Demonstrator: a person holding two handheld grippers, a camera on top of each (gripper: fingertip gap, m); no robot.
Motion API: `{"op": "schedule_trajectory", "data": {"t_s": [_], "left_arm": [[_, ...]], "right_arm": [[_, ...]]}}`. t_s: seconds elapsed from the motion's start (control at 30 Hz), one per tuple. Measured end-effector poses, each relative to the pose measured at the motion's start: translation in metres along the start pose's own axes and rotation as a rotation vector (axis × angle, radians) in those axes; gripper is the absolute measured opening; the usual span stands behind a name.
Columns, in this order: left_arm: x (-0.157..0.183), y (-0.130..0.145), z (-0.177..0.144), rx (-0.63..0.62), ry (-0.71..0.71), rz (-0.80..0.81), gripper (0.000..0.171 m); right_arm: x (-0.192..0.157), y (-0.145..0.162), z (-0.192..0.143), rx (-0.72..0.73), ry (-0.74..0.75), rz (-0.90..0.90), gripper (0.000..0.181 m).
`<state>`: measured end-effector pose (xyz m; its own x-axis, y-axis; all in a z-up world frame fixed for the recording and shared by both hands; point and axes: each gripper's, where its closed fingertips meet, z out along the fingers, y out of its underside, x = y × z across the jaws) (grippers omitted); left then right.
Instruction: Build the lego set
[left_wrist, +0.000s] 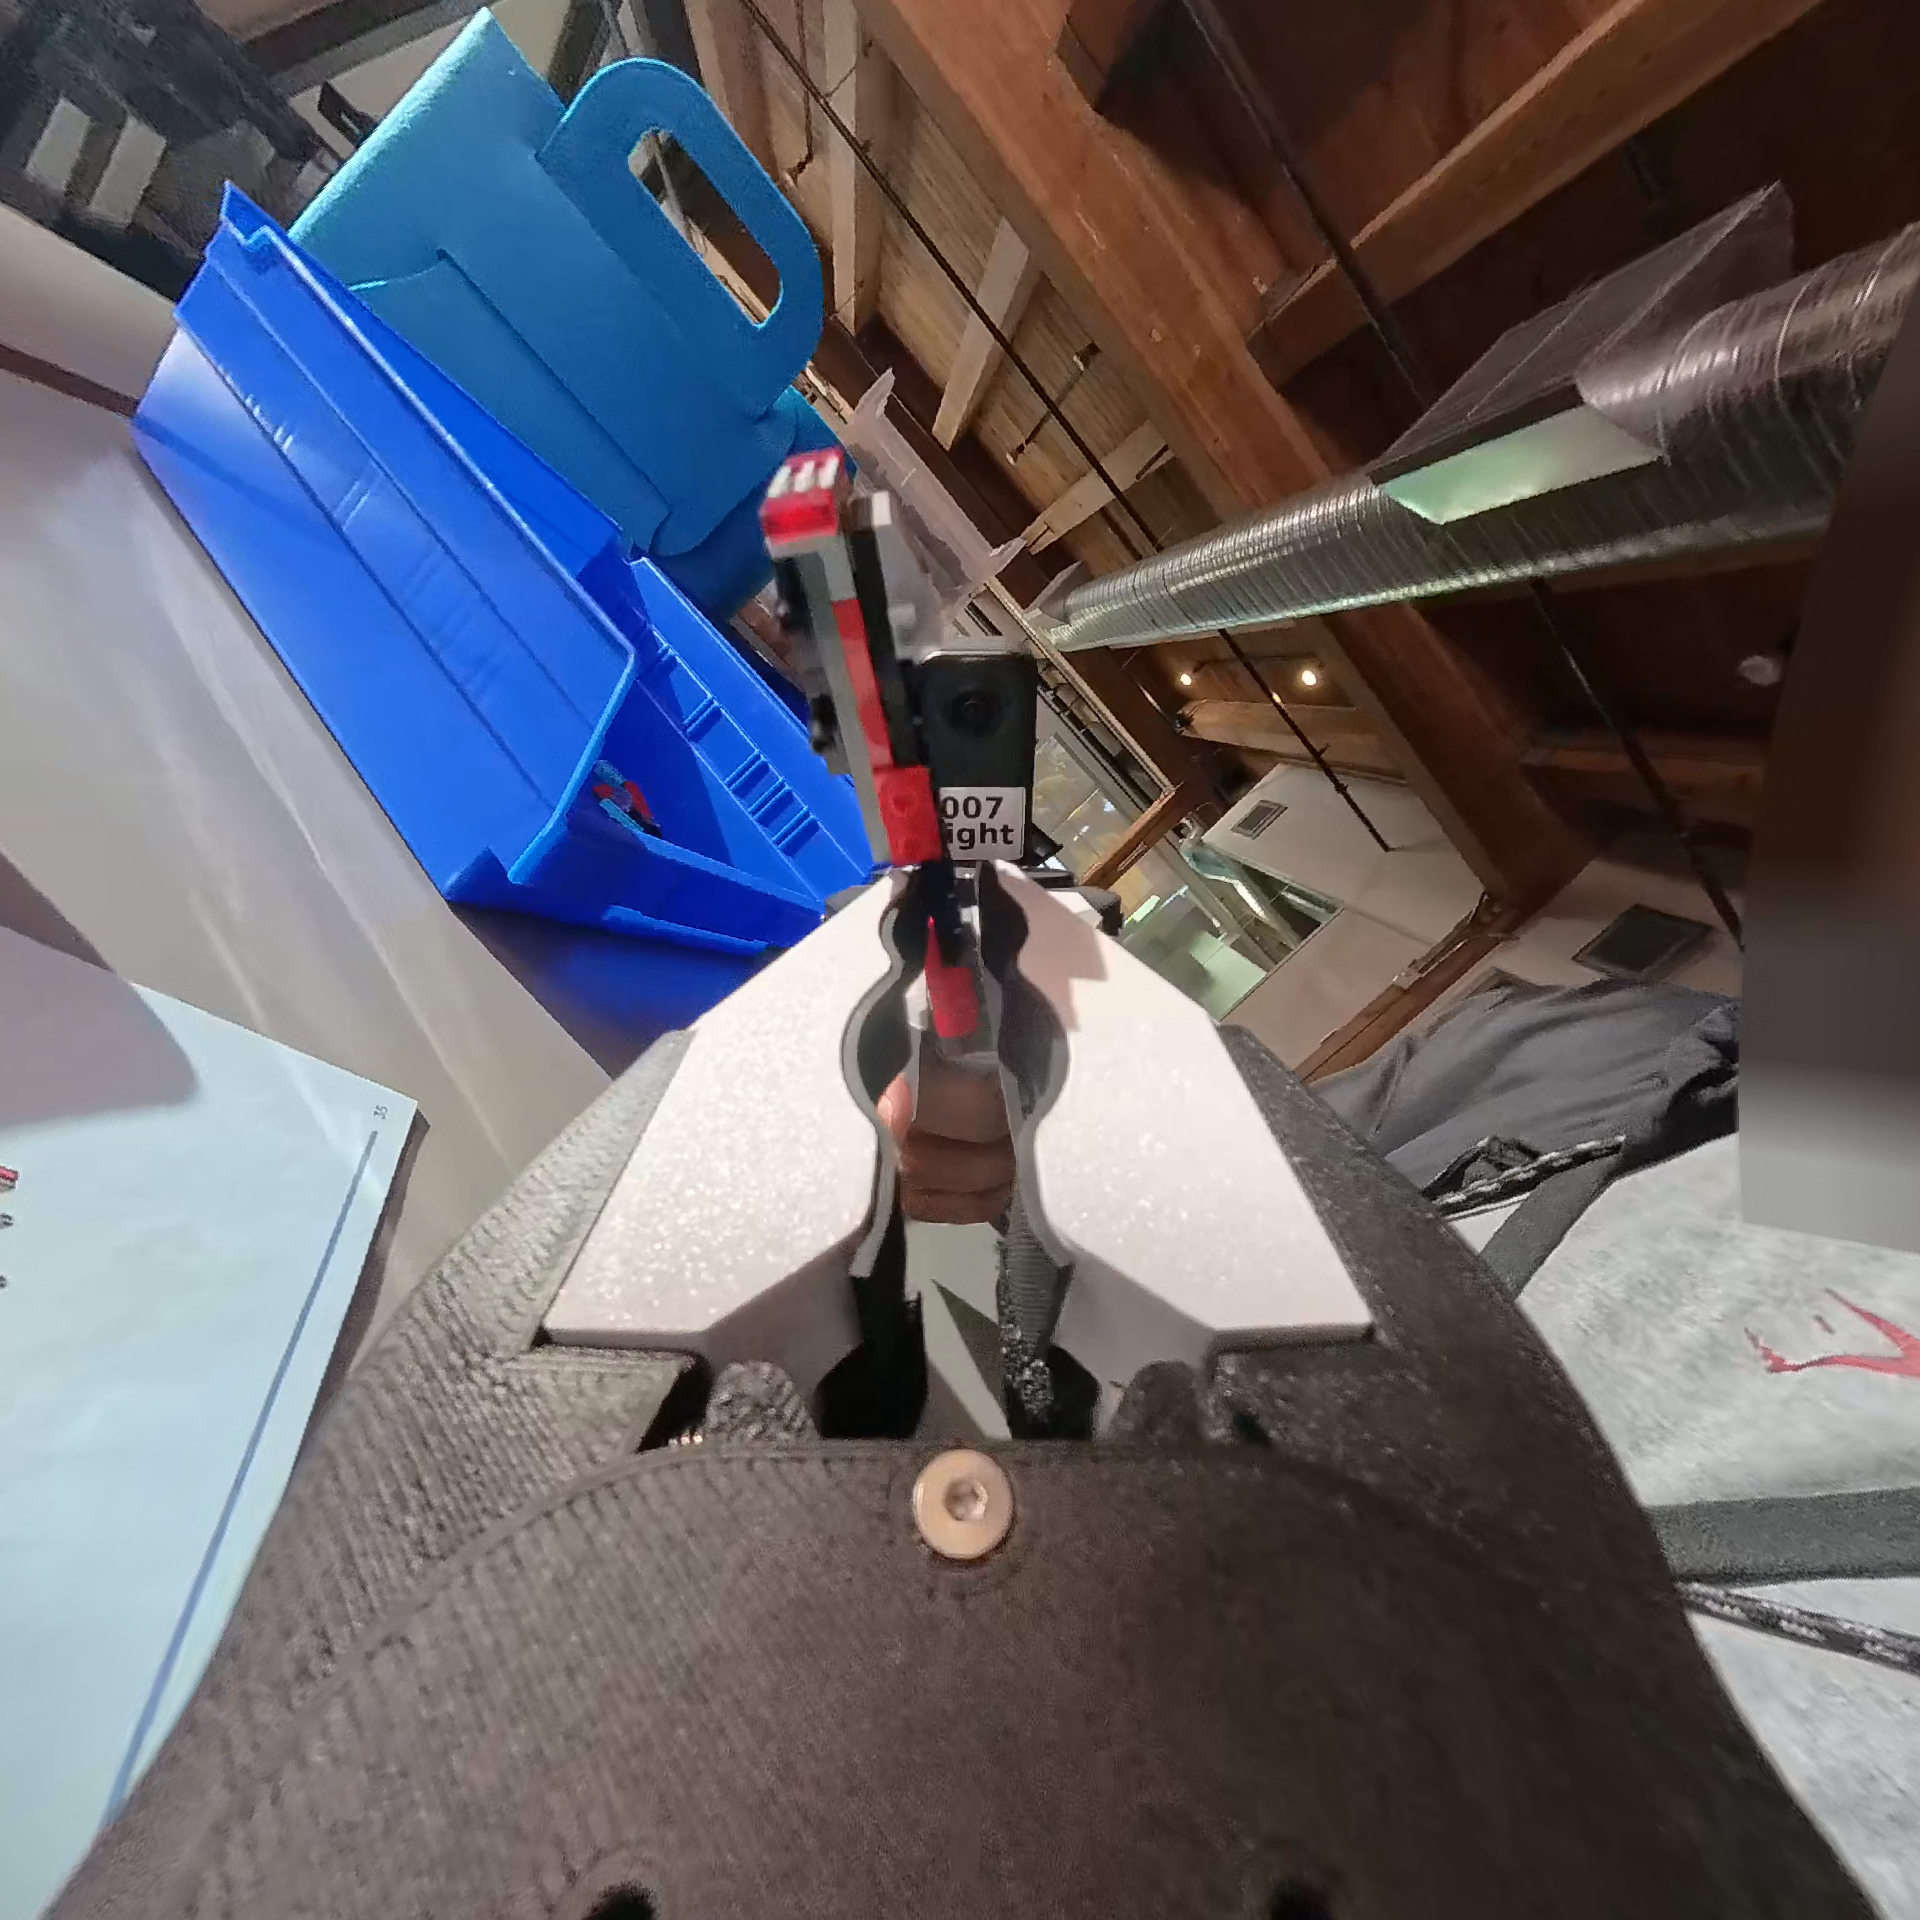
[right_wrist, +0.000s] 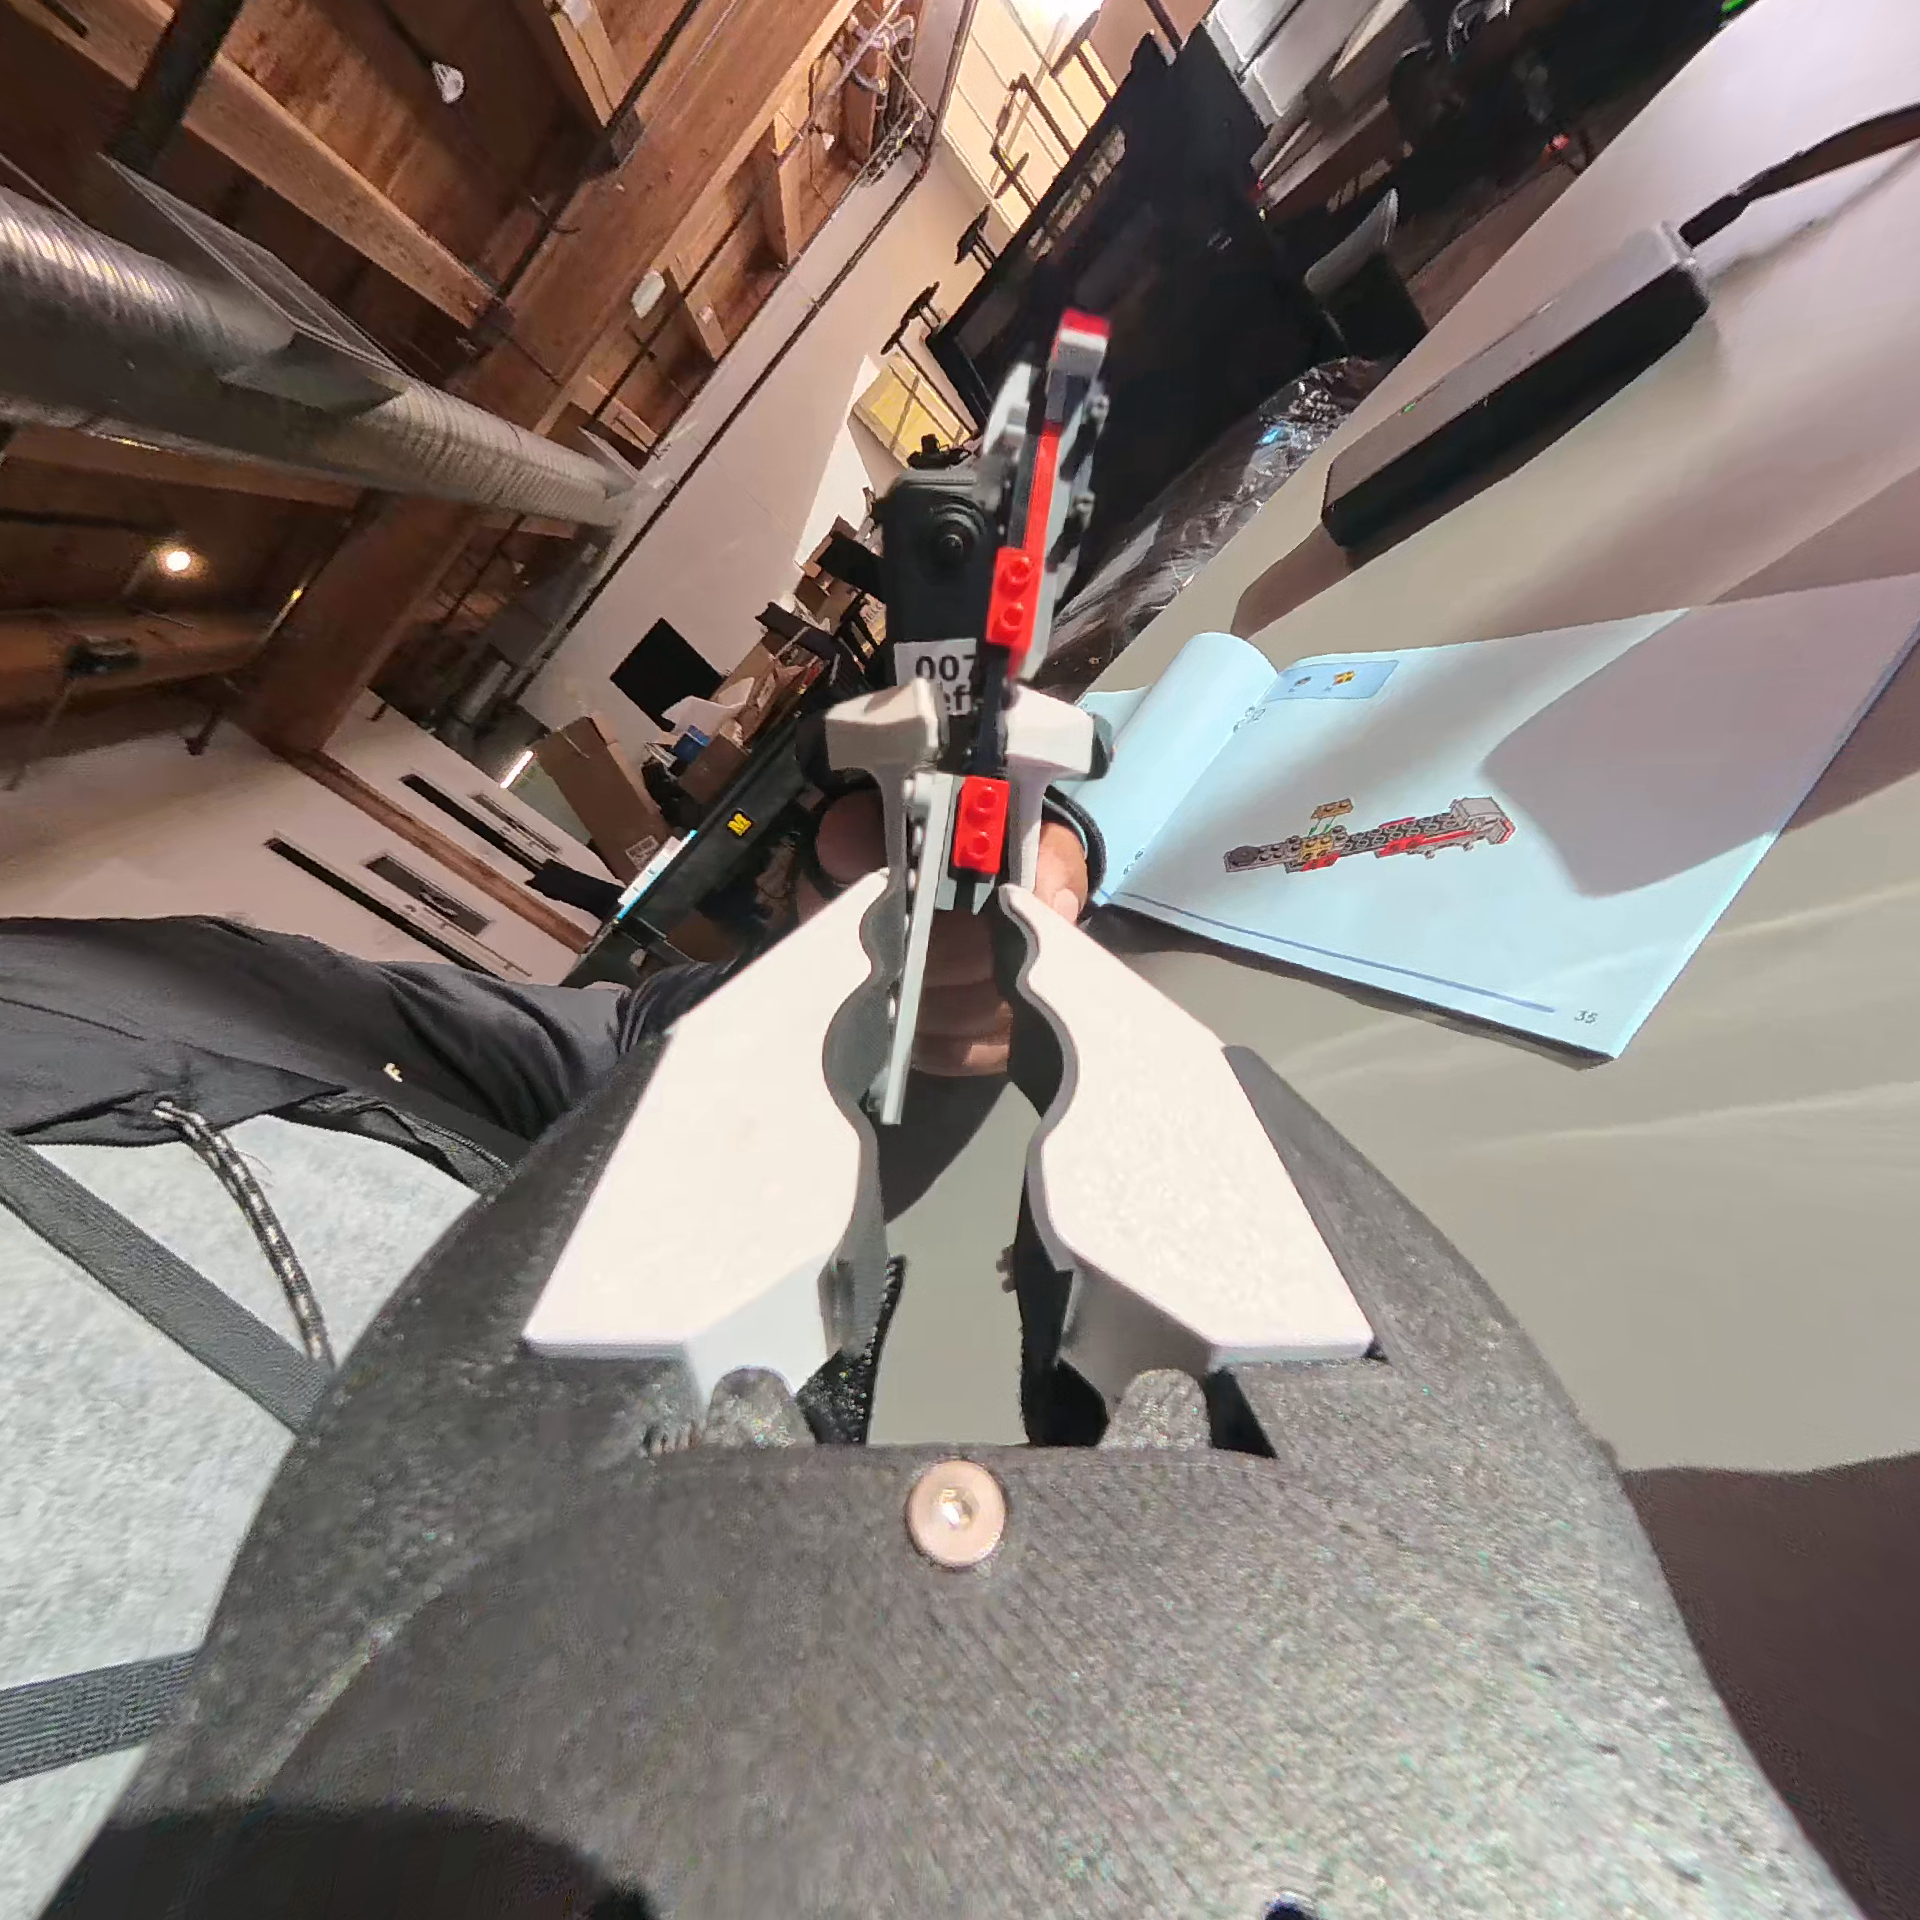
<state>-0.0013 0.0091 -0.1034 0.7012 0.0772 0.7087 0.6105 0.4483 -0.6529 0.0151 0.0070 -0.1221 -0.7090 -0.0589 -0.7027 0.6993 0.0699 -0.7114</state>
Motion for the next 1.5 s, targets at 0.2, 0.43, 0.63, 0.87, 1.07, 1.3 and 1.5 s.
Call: {"op": "schedule_trajectory", "data": {"t_s": [0.2, 0.43, 0.63, 0.87, 1.07, 1.3, 1.5], "left_arm": [[-0.019, 0.006, -0.003, 0.009, -0.082, -0.224, 0.006], [-0.033, 0.022, -0.016, 0.017, -0.22, -0.41, 0.006], [-0.027, 0.039, -0.04, 0.111, -0.294, -0.453, 0.005], [-0.004, 0.052, -0.051, 0.177, -0.294, -0.425, 0.005], [-0.001, 0.058, -0.055, 0.207, -0.289, -0.442, 0.005], [0.0, 0.058, -0.06, 0.231, -0.285, -0.445, 0.005], [0.004, 0.059, -0.065, 0.242, -0.269, -0.465, 0.005]], "right_arm": [[0.012, 0.006, 0.0, -0.012, 0.07, 0.04, 0.018], [0.016, 0.025, -0.031, -0.118, 0.272, -0.213, 0.029], [0.012, 0.091, -0.06, -0.434, 0.457, -0.478, 0.028], [0.026, 0.135, -0.065, -0.651, 0.578, -0.634, 0.027], [0.029, 0.131, -0.056, -0.653, 0.604, -0.704, 0.015], [0.03, 0.125, -0.05, -0.634, 0.617, -0.739, 0.015], [0.028, 0.116, -0.039, -0.614, 0.592, -0.777, 0.015]]}}
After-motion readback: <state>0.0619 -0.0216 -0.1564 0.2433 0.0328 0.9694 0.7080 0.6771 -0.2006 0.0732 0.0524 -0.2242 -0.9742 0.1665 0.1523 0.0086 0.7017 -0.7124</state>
